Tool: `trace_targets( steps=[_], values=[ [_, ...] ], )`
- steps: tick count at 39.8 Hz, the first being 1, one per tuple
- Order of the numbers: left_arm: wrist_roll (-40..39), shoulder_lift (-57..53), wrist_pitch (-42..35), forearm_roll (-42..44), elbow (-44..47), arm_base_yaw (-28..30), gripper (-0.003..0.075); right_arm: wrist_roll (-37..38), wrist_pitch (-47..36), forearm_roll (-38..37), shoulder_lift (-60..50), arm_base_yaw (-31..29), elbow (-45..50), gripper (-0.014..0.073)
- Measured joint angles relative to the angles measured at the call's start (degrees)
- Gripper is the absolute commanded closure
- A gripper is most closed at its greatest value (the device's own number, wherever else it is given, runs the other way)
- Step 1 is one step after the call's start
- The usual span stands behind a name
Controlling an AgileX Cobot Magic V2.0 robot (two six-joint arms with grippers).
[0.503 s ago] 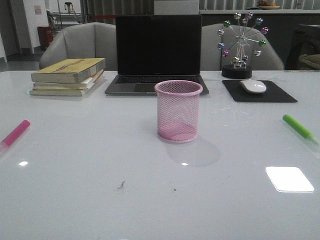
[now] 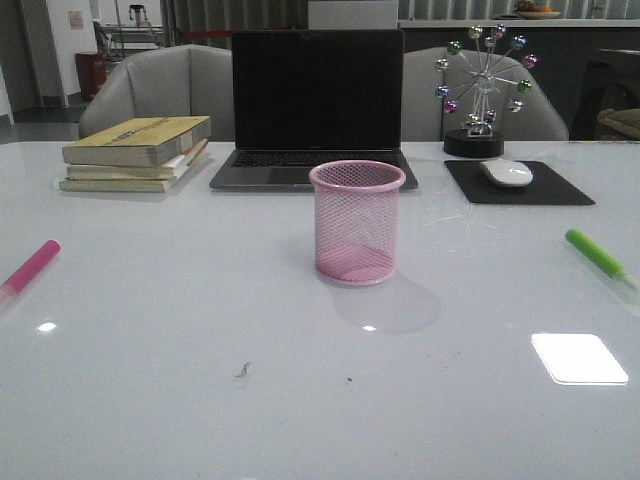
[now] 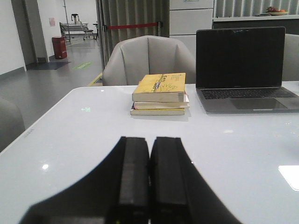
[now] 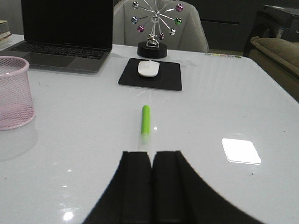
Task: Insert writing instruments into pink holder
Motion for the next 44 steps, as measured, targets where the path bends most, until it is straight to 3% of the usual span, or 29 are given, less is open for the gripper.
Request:
trace_targets(
  steps=[16, 40, 44],
  values=[
    [0.0, 0.0, -1.23, -0.2, 0.0, 0.0, 0.062, 0.0, -0.51, 0.0, 0.0, 0.0, 0.0, 0.0537],
    [0.0, 0.0, -1.33, -0.2, 0.0, 0.0, 0.062, 0.0, -10.76, 0.0, 0.0, 0.0, 0.0, 0.0536],
    [0.0, 0.0, -0.99, -0.2, -2.85, 0.0, 0.062, -0.25, -10.71, -0.79, 0.0, 0.0, -5.08, 0.0536]
  ],
)
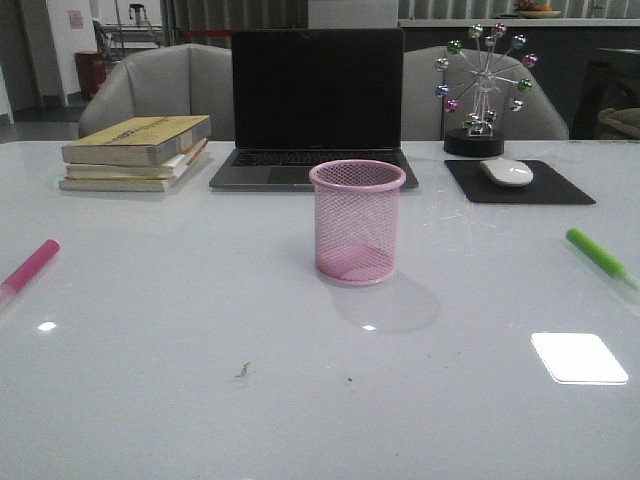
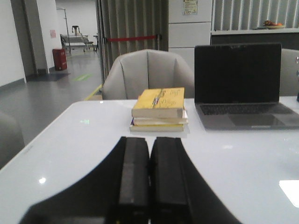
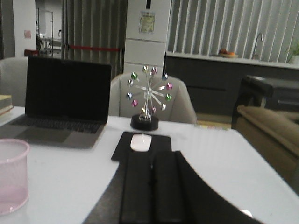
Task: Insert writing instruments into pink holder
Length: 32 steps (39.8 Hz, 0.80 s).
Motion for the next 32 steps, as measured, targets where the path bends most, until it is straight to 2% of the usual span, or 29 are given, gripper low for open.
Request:
trace_targets(
  steps=[4, 8, 15, 24, 32],
  values=[
    [0.0, 0.36, 0.74, 0.0, -7.31, 0.0, 0.062, -0.1, 6.46, -4.96, 0.0, 0.0, -8.33, 0.0536],
    [0.0, 5.2, 2.89, 2.01, -15.43, 0.0, 0.0619, -0.13, 10.91, -7.26, 1.62, 0.0, -14.51, 0.0536],
    [0.0, 20.11, 3.05, 4.76, -28.25, 0.0, 0.0619, -0.13, 18.99, -7.63, 14.56, 0.0, -23.41, 0.0534],
    [0.0, 40.93, 3.27, 4.9, -37.79, 0.0, 0.0619, -0.13, 19.52, -7.63, 37.09, 0.0, -35.52, 0.0534],
    [0.0, 52.62, 3.66, 3.26, -39.1, 0.0, 0.0616, -0.23, 19.41, -6.59, 53.95, 0.0, -40.12, 0.0534]
  ],
)
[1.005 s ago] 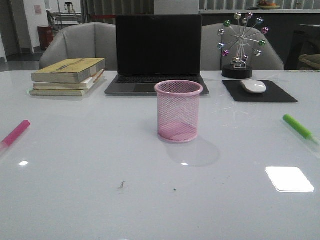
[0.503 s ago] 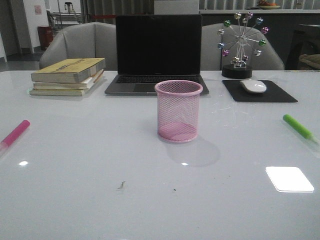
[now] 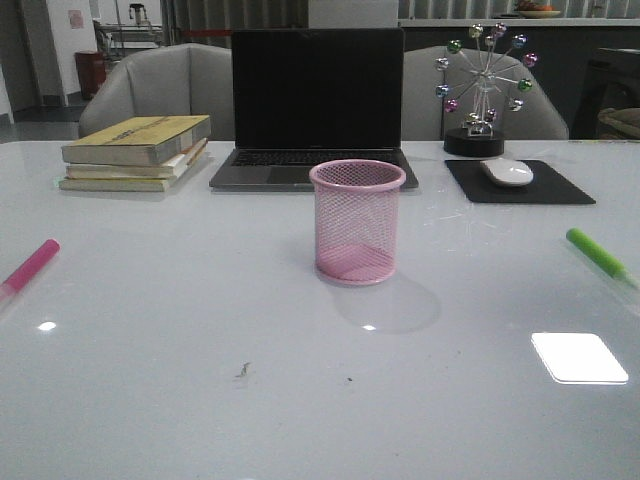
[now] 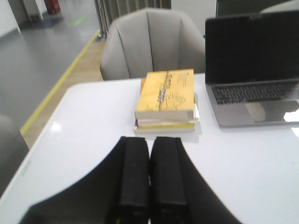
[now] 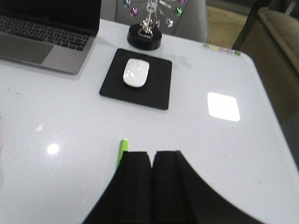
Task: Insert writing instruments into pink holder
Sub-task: 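Lower the right gripper over the green marker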
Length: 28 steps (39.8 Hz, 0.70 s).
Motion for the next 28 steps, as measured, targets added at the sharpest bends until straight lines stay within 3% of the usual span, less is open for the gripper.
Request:
trace_targets(
  steps=[14, 17, 18, 22, 25, 28],
  values=[
    [0.0, -0.29, 0.21, -0.74, -0.05, -0.13, 0.061, 0.0, 0.02, 2.17, 3.07, 0.0, 0.0, 0.0528],
    [0.0, -0.29, 0.21, -0.74, -0.05, -0.13, 0.0495, 0.0, 0.27, 2.17, 3.07, 0.0, 0.0, 0.0381],
    [0.0, -0.29, 0.21, -0.74, -0.05, -0.13, 0.0406, 0.0, 0.6, 2.17, 3.07, 0.0, 0.0, 0.0312],
    [0.0, -0.29, 0.33, -1.26, -0.05, -0.13, 0.0202, 0.0, 1.32, 2.25, 3.07, 0.0, 0.0, 0.0185],
    [0.0, -0.29, 0.79, -3.48, -0.05, -0.13, 0.0132, 0.0, 1.42, 2.25, 3.07, 0.0, 0.0, 0.0164],
    [0.0, -0.29, 1.14, -5.6, -0.05, -0.13, 0.0138, 0.0, 1.42, 2.25, 3.07, 0.0, 0.0, 0.0167]
  ],
)
